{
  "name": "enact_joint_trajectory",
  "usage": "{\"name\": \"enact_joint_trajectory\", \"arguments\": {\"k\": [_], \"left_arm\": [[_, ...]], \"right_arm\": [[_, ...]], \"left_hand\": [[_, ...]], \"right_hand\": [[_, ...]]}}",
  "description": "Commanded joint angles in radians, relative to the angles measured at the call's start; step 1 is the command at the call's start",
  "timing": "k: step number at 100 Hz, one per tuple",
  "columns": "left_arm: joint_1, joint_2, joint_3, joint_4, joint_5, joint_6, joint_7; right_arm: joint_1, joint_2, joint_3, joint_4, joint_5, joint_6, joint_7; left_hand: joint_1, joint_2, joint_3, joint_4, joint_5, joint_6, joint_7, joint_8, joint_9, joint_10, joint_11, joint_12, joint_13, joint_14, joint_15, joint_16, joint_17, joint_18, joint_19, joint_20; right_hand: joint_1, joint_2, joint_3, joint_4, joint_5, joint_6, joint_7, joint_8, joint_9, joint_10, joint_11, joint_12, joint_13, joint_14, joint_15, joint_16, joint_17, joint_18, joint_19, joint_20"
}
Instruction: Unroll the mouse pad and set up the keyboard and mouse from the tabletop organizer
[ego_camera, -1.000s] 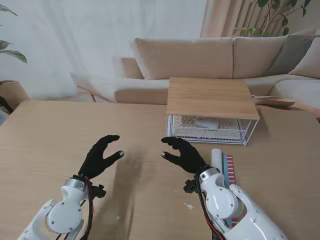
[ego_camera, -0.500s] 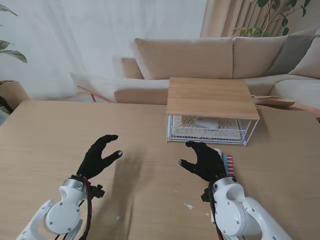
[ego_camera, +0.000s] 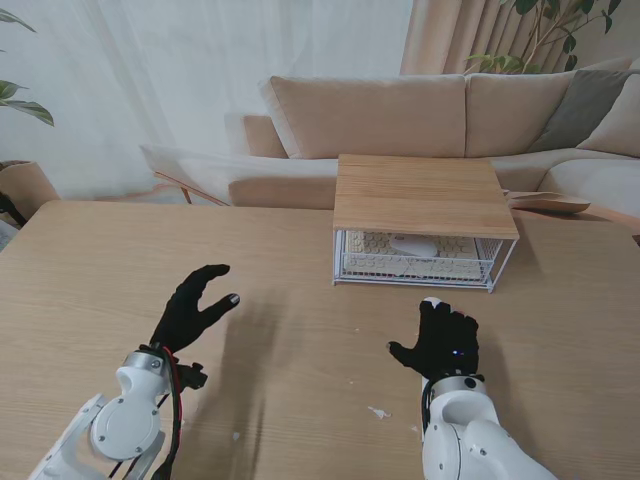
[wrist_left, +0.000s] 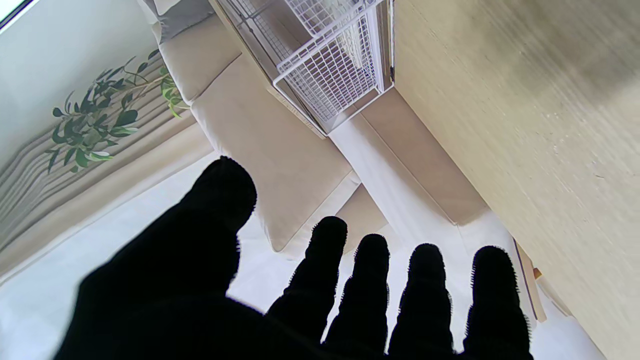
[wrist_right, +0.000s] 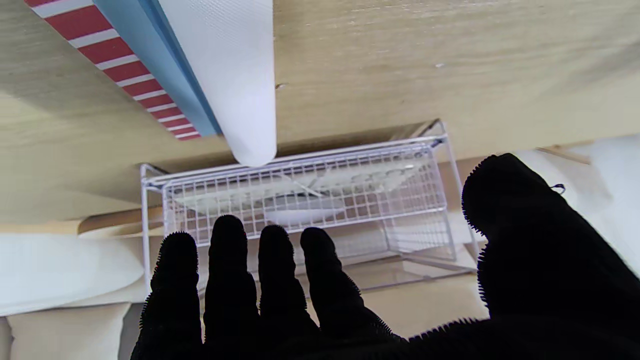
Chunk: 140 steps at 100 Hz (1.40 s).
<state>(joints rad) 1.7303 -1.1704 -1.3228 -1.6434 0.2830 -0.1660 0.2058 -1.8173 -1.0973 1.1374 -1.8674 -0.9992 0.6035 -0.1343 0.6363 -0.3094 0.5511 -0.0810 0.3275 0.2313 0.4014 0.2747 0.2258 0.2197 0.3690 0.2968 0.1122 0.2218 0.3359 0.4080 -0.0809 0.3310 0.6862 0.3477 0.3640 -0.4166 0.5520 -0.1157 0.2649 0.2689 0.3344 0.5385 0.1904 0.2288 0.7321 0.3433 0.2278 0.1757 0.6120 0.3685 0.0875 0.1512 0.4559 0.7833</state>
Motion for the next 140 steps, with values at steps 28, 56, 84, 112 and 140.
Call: {"name": "enact_joint_trajectory", "arguments": {"k": [28, 56, 84, 112, 140], "left_arm": [[-0.007, -0.01, -0.005, 0.017, -0.046, 0.016, -0.016], [-0.008, -0.01, 0.003, 0.016, -0.05, 0.021, -0.017], [-0.008, -0.011, -0.002, 0.019, -0.047, 0.017, -0.014], [-0.009, -0.012, -0.005, 0.021, -0.048, 0.018, -0.01], [-0.013, -0.011, -0.002, 0.026, -0.047, 0.021, -0.013]], "right_arm": [[0.13, 0.01, -0.082, 0.076, -0.077, 0.215, 0.164], [0.197, 0.004, -0.102, 0.161, 0.026, 0.253, 0.148], [0.264, 0.009, -0.15, 0.224, 0.051, 0.3, 0.175], [0.3, 0.006, -0.177, 0.28, 0.074, 0.327, 0.162], [0.337, 0.012, -0.21, 0.312, 0.113, 0.337, 0.192]], "left_hand": [[-0.01, 0.021, -0.011, 0.033, -0.024, -0.007, -0.014, -0.01, -0.021, -0.03, -0.01, -0.01, -0.027, -0.012, -0.032, 0.009, -0.007, 0.0, -0.045, 0.008], [-0.01, 0.022, -0.012, 0.034, -0.026, -0.006, -0.015, -0.011, -0.022, -0.028, -0.013, -0.012, -0.03, -0.012, -0.042, 0.009, -0.006, 0.0, -0.053, 0.014], [-0.01, 0.019, -0.012, 0.034, -0.027, -0.006, -0.014, -0.011, -0.022, -0.028, -0.014, -0.012, -0.029, -0.012, -0.042, 0.014, -0.006, 0.001, -0.057, 0.018], [-0.009, 0.019, -0.011, 0.034, -0.027, -0.005, -0.014, -0.011, -0.022, -0.027, -0.013, -0.012, -0.029, -0.012, -0.041, 0.018, -0.006, 0.001, -0.059, 0.025], [-0.009, 0.017, -0.011, 0.034, -0.027, -0.006, -0.014, -0.011, -0.022, -0.029, -0.012, -0.011, -0.028, -0.011, -0.041, 0.02, -0.006, 0.001, -0.061, 0.029]], "right_hand": [[-0.054, -0.029, -0.009, 0.035, 0.003, 0.081, -0.03, 0.071, -0.016, 0.077, 0.092, 0.022, 0.008, 0.055, 0.126, 0.063, 0.014, -0.024, 0.182, 0.03], [-0.088, -0.04, 0.018, 0.03, 0.089, 0.098, -0.027, 0.085, 0.07, 0.117, 0.119, 0.039, 0.099, 0.085, 0.173, 0.088, 0.01, -0.005, 0.518, -0.22], [-0.066, -0.052, 0.013, 0.03, 0.098, 0.094, -0.029, 0.082, 0.08, 0.118, 0.138, 0.048, 0.127, 0.078, 0.188, 0.097, 0.029, -0.007, 0.557, -0.236], [-0.013, -0.047, 0.01, 0.036, 0.096, 0.083, -0.028, 0.08, 0.076, 0.108, 0.146, 0.051, 0.125, 0.072, 0.192, 0.1, 0.024, -0.012, 0.567, -0.251], [0.033, -0.047, 0.0, 0.044, 0.107, 0.068, -0.017, 0.078, 0.091, 0.099, 0.152, 0.053, 0.141, 0.066, 0.197, 0.104, 0.037, -0.018, 0.581, -0.259]]}}
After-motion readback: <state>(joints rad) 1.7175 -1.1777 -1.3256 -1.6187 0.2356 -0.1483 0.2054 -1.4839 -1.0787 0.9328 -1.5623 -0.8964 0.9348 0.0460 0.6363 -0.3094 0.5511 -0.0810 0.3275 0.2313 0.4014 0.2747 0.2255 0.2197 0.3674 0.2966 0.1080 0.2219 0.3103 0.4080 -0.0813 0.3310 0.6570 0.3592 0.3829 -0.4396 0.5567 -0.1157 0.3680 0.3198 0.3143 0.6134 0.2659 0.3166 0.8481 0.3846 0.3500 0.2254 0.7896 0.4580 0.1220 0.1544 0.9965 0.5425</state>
